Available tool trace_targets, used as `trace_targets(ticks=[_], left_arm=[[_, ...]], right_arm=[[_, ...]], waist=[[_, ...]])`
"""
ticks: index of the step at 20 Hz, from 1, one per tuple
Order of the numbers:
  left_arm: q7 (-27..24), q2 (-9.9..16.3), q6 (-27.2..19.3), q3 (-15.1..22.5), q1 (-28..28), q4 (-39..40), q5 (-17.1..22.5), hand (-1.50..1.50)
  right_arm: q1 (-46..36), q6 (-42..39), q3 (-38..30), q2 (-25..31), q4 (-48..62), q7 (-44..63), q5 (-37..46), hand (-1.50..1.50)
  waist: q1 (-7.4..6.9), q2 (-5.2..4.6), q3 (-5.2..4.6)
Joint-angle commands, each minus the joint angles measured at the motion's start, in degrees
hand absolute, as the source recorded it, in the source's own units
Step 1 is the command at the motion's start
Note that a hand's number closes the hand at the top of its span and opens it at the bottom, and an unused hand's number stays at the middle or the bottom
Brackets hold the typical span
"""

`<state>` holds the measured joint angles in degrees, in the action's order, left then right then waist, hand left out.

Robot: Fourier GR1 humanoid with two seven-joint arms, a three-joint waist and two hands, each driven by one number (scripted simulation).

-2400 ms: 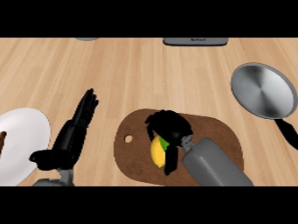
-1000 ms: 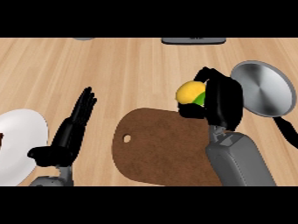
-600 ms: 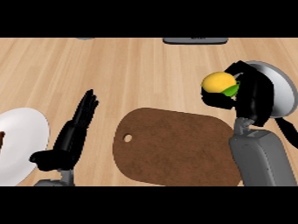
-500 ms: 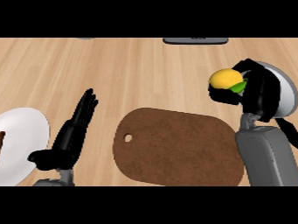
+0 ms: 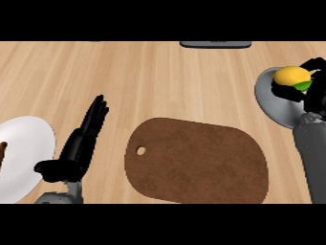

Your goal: Pick the lemon from the cutting board and place it in the pan

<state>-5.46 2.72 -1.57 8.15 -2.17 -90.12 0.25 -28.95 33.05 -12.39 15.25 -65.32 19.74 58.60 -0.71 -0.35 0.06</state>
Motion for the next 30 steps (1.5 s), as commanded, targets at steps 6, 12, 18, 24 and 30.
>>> trace_targets(ticks=[6,12,18,24,30], left_arm=[[-0.8,-1.5,-0.8,2.5,3.2,-2.6,-1.8,0.00],[0.6,-0.3,1.8,1.5,0.9,-2.9,0.3,0.00],[1.9,-0.3,1.5,0.7,-3.2,-0.6,-0.1,0.00],[-1.0,0.3,2.3,0.5,-0.1,-1.5,0.3,0.00],[-1.8,-2.2,-0.1,1.0,-2.3,2.8,-1.5,0.00]], right_arm=[[-9.6,11.7,-11.0,7.8,26.0,-21.5,-15.0,1.50],[-12.6,2.3,-14.6,13.8,39.0,-23.4,-18.3,1.50],[-17.3,-13.1,-12.9,14.1,48.5,-22.4,-18.0,-1.50],[-19.3,-11.9,-17.3,15.1,50.5,-31.1,-22.0,-1.50],[-18.4,-9.1,-25.5,14.0,47.8,-42.1,-31.1,-1.50]], waist=[[-0.80,-0.09,0.06],[-2.06,-0.59,0.14],[-3.42,-1.34,0.28],[-3.65,-1.31,0.31],[-1.58,-0.84,0.20]])
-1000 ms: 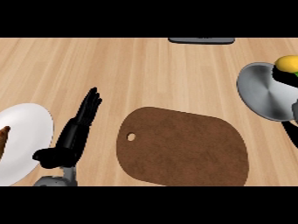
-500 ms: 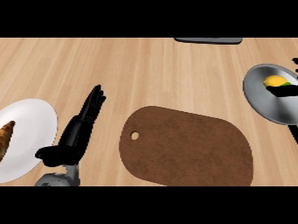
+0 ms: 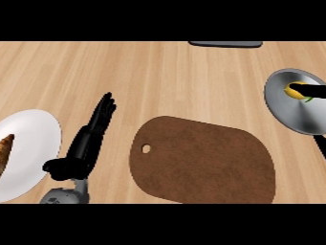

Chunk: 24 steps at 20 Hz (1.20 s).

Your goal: Pick the lemon from the cutting board and place it in the pan

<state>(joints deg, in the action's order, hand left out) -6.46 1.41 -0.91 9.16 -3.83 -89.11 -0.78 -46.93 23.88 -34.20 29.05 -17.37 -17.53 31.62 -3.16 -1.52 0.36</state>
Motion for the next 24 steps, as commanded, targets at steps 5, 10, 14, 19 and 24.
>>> trace_targets(ticks=[5,10,14,19,24], left_arm=[[2.7,0.4,-0.6,-0.9,0.7,-2.6,0.4,0.00],[0.7,1.2,0.5,-2.1,2.8,-0.7,1.2,0.00],[1.7,1.9,1.4,-3.0,1.1,-1.7,1.8,0.00],[0.5,-0.3,-1.3,-1.9,3.1,-1.0,-0.3,0.00],[2.5,1.1,1.1,-2.9,3.9,-3.9,1.2,0.00]], right_arm=[[3.4,-10.1,-9.9,3.9,1.6,-10.4,-11.7,-1.50],[6.8,-23.1,-10.9,6.1,2.3,-12.7,-15.5,-1.50],[10.7,-31.4,-9.0,6.8,0.8,-16.6,-16.3,-1.50],[17.2,-37.7,-7.6,7.4,-2.6,-20.8,-18.8,-1.50],[22.1,-34.9,-4.1,2.7,-10.5,-20.0,-21.6,-1.50]], waist=[[1.44,0.82,-0.11],[2.56,1.31,-0.27],[2.80,1.41,-0.31],[3.02,1.50,-0.34],[3.25,1.64,-0.39]])
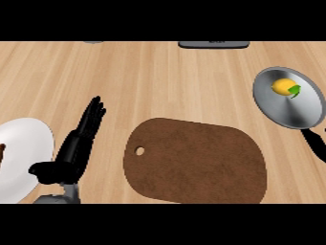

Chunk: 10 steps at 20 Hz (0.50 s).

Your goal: Pick the lemon from the cutting board and place it in the pan

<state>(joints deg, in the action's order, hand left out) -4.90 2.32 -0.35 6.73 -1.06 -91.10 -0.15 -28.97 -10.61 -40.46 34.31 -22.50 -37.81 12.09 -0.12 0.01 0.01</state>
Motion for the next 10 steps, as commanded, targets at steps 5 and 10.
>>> trace_targets(ticks=[5,10], left_arm=[[-3.0,-1.0,-0.4,-0.7,0.3,2.9,-1.0,0.00],[0.6,0.8,1.5,-2.2,1.7,-2.4,1.0,0.00]], right_arm=[[8.7,-0.2,4.5,-5.0,-15.1,4.4,-5.1,-1.50],[15.0,-1.0,6.4,-3.9,-17.9,2.6,-6.1,-1.50]], waist=[[0.57,0.17,-0.09],[0.21,0.09,-0.03]])
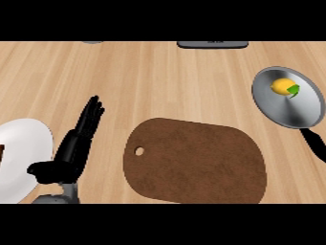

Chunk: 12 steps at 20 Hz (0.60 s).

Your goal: Pick the lemon from the cutting board and place it in the pan

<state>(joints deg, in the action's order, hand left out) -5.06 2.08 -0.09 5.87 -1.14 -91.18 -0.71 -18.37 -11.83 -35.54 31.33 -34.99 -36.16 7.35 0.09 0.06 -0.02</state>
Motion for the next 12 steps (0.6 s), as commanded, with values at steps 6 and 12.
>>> trace_targets(ticks=[6,12], left_arm=[[-2.9,-0.7,-0.1,-0.2,-0.1,3.0,-0.9,0.00],[-3.1,0.5,2.4,-0.9,2.6,0.9,0.8,0.00]], right_arm=[[6.5,2.7,3.3,-0.5,-13.3,7.6,-2.7,-1.50],[6.2,5.8,3.9,0.9,-7.8,2.7,-1.8,-1.50]], waist=[[0.07,0.01,-0.02],[-0.25,-0.08,0.02]])
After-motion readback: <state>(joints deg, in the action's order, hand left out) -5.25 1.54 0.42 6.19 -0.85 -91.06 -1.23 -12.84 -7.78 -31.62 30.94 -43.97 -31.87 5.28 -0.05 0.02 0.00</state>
